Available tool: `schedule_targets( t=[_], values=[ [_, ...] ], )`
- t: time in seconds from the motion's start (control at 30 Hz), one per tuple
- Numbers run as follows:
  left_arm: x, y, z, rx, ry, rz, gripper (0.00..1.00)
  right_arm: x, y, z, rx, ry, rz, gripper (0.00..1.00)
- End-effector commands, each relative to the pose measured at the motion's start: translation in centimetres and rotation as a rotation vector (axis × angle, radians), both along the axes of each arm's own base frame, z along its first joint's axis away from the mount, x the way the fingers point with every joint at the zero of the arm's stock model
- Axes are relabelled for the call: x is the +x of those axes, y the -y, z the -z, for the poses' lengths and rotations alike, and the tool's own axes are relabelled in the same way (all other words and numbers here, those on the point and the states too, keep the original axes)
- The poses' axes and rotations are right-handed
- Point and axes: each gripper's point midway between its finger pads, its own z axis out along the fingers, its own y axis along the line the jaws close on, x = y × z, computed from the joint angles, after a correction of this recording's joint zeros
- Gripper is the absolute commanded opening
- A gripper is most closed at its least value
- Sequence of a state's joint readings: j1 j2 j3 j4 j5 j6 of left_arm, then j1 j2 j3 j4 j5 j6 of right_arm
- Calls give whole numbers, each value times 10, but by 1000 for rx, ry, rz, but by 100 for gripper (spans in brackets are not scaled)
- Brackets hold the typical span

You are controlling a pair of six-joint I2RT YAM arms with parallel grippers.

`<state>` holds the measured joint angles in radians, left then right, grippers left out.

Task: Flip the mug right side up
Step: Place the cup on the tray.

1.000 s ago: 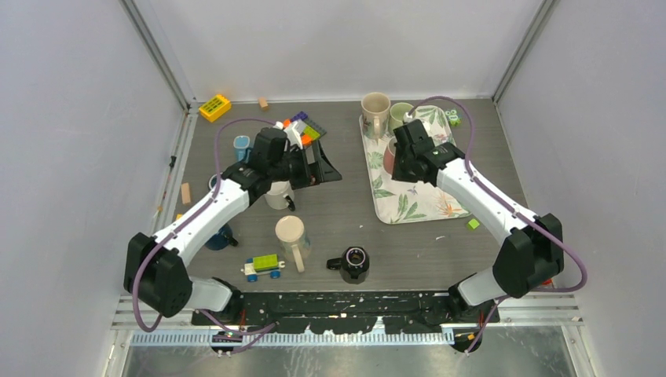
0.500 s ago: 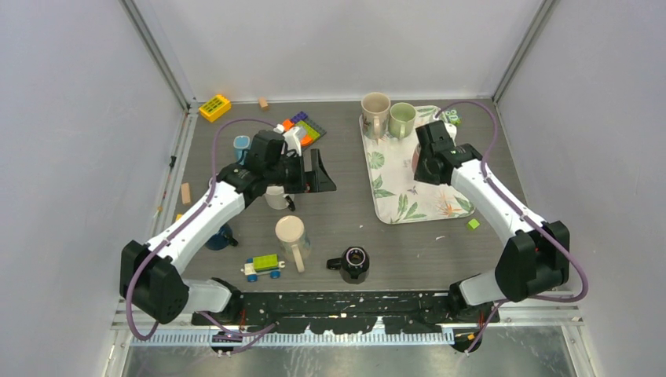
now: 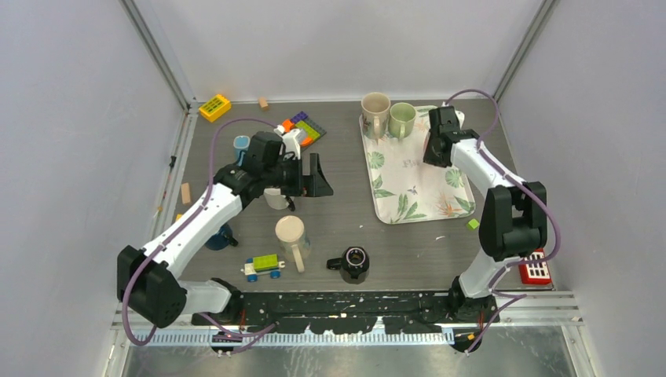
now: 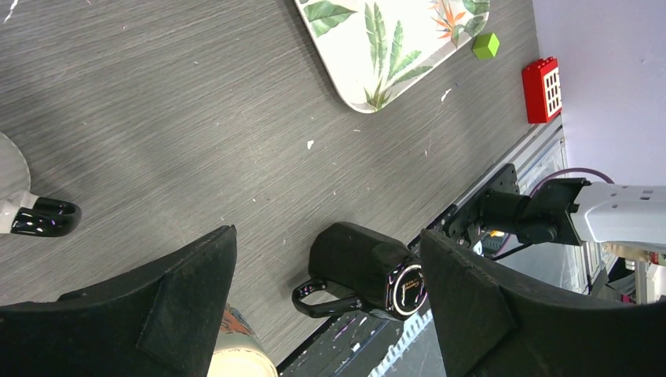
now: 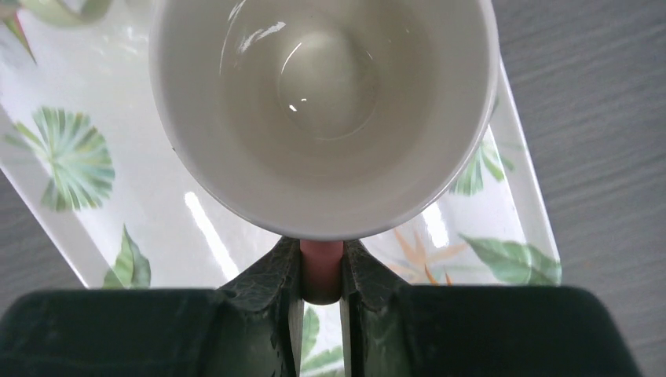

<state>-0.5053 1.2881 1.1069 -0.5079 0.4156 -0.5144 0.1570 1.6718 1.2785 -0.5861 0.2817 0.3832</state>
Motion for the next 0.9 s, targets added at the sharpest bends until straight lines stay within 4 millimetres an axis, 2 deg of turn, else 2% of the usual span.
schedule_targets(
  t=[0.0, 0.17, 0.47, 0.67, 0.87],
  values=[
    [-2, -2, -21, -18, 66, 24, 88, 71, 3, -49, 10, 256, -31, 1],
    [-3, -1, -19, -26, 57, 32, 88, 103, 18, -46, -10, 265, -31, 1],
    [-2, -4, -19, -42, 50, 28, 88, 147, 21, -46, -14, 282, -73, 1],
    [-2, -4, -19, -48, 49, 30, 88, 166, 21, -33, -12, 253, -97, 1],
    [-1, -4, -19, -55, 43, 30, 88, 175, 18, -27, -4, 223, -109, 1]
  ],
)
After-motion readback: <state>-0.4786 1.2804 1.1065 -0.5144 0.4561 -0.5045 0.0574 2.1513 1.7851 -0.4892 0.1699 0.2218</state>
